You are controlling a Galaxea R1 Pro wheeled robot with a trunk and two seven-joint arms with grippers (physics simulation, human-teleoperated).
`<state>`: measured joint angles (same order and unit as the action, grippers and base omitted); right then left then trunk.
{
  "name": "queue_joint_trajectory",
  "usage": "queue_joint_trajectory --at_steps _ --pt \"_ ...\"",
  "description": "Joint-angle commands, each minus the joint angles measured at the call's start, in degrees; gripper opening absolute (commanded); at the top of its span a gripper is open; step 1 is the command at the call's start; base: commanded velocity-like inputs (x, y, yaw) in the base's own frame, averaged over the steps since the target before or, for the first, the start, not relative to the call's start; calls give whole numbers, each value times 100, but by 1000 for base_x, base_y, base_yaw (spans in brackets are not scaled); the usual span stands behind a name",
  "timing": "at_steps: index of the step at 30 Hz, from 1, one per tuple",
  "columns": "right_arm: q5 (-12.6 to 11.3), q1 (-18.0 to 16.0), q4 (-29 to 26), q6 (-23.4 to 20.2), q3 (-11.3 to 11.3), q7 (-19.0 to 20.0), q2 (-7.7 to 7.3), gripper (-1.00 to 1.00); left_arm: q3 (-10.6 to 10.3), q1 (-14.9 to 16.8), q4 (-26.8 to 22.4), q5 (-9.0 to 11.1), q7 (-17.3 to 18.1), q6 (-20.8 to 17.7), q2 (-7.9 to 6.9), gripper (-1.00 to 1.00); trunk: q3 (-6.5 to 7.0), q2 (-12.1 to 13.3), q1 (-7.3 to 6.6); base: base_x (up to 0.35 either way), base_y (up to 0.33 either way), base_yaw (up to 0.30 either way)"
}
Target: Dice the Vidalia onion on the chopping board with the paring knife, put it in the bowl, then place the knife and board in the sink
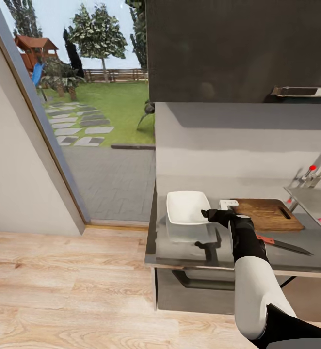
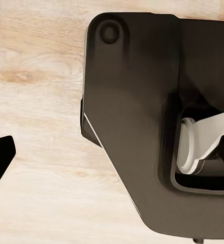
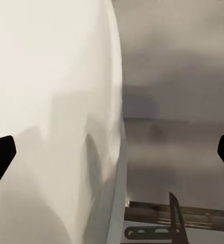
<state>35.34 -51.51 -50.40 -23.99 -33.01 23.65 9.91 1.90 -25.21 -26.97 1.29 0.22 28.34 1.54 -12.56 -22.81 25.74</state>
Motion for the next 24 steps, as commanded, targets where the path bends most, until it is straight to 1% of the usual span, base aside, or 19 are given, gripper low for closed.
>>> queue_joint_trajectory --at_steps 1,24 --pt "62 -8 -12 -9 -30 58 8 100 12 -2 -10 12 4 5 4 100 -1 -11 4 0 0 0" --pt "64 -8 -14 -9 -30 61 8 100 9 -4 -9 12 4 5 0 100 210 -11 4 0 0 0"
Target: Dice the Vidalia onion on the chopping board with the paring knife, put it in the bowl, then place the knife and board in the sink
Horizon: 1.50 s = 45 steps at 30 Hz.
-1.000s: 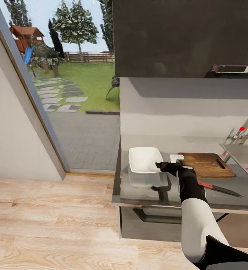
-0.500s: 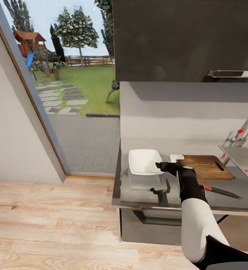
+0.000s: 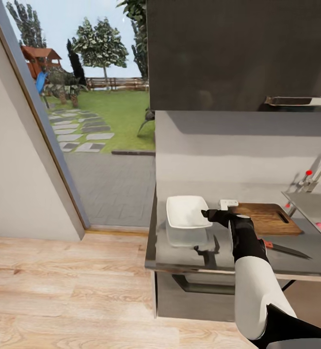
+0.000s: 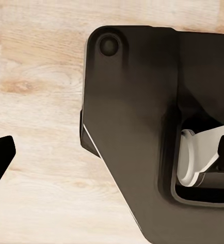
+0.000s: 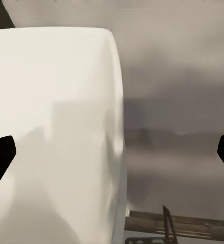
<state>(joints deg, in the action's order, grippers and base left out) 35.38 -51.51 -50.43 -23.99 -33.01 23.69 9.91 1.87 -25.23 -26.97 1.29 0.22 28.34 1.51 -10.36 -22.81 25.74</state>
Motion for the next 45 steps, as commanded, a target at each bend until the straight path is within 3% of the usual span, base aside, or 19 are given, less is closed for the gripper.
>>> queue_joint_trajectory --at_steps 1,26,45 --pt "60 -8 -11 -9 -30 57 8 100 13 -4 -10 12 4 5 4 100 -2 -11 4 0 0 0" --pt "66 -8 -11 -9 -30 57 8 100 11 -3 25 10 4 5 7 100 228 -11 4 -9 0 0" --pt "66 -8 -46 16 -30 57 8 100 14 -3 34 12 4 5 7 100 296 -11 4 -288 0 0"
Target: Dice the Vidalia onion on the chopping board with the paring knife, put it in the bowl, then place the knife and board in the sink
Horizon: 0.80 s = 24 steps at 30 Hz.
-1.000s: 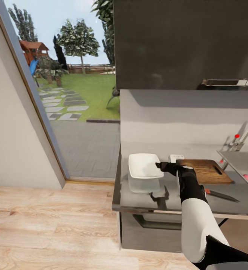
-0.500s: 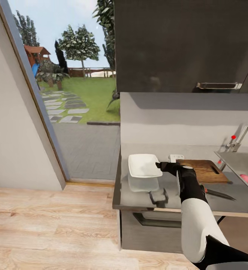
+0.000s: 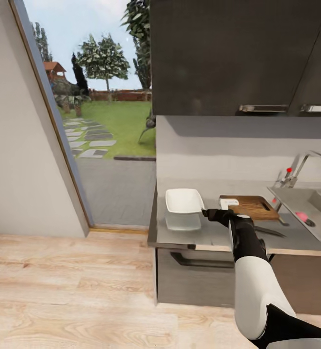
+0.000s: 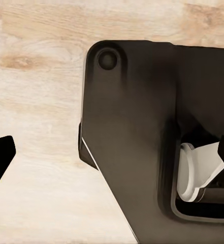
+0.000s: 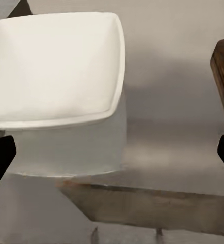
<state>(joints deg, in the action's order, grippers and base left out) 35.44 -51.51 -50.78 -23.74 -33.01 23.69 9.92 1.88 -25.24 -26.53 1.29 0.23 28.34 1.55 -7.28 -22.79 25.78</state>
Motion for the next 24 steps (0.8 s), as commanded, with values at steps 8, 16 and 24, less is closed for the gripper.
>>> queue_joint_trajectory --at_steps 8,16,24 --pt "64 -8 -80 164 -30 37 8 100 10 -2 -10 8 4 5 4 100 -12 -13 0 -328 0 0" --pt "73 27 -351 762 -115 -13 8 100 13 0 -10 9 4 5 4 100 -12 -13 0 -85 0 0" --pt "75 325 -822 1767 -189 -640 8 100 14 1 -10 20 4 -2 7 100 -12 -13 0 -3 0 0"
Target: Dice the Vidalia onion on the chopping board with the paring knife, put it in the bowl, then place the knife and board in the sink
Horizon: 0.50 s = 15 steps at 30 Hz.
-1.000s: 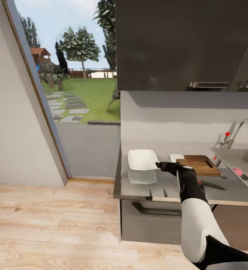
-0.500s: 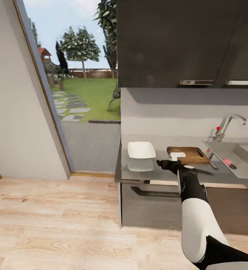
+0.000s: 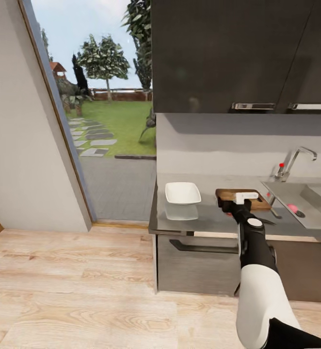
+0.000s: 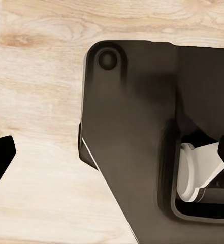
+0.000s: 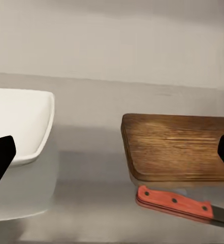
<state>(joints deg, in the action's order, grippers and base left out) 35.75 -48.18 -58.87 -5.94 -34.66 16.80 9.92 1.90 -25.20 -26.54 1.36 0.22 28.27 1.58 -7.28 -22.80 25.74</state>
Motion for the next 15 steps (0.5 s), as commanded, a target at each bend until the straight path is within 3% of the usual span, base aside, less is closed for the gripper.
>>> queue_joint_trajectory --at_steps 1,7,11,15 --pt "43 8 -37 17 -24 33 8 100 12 -2 -9 13 4 5 5 100 -12 -12 4 0 0 0" --pt "33 209 -451 142 -22 1 8 100 12 -2 -9 13 4 3 7 100 -12 -12 4 0 0 0" --pt "-13 563 -1056 166 -11 55 8 100 12 -2 -9 13 4 3 9 100 -12 -12 4 0 0 0" --pt "-275 826 -1514 194 -6 423 8 100 12 -2 -9 11 4 3 9 100 -12 -12 4 0 0 0"
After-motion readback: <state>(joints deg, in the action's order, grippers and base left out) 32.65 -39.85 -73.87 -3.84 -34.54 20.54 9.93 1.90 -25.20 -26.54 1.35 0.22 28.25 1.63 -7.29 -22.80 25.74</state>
